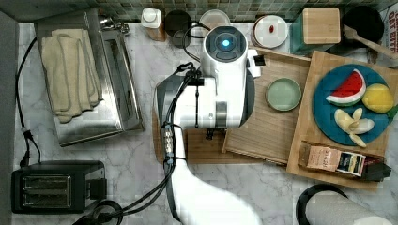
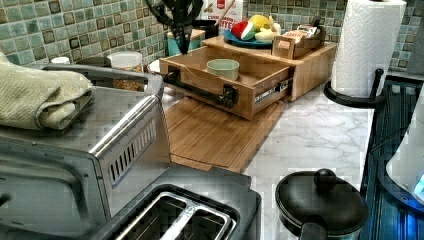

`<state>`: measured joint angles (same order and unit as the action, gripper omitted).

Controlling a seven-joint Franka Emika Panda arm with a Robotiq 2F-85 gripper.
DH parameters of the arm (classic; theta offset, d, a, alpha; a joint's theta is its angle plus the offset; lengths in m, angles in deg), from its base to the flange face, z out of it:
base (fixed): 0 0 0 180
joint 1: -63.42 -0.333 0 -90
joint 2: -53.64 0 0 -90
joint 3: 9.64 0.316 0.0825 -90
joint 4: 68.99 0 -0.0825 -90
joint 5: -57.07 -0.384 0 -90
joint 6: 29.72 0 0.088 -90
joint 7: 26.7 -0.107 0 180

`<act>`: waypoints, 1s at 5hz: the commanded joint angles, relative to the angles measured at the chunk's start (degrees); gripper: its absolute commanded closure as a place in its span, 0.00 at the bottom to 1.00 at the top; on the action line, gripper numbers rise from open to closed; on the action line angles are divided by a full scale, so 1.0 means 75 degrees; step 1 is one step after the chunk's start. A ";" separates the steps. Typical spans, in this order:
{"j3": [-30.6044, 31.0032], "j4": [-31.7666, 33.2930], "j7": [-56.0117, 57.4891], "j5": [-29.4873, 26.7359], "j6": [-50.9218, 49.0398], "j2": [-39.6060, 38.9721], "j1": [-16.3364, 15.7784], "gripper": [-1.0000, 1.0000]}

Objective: Close the drawer.

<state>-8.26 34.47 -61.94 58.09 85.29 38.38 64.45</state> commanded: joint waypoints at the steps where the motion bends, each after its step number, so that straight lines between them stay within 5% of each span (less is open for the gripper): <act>1: 0.0322 0.0062 0.0625 0.0191 0.0950 0.0376 -0.0441 1.00; 5: 0.0385 0.0622 0.1700 0.1157 0.1341 -0.0524 -0.0375 1.00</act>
<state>-5.61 37.54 -52.26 62.44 93.76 35.06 61.07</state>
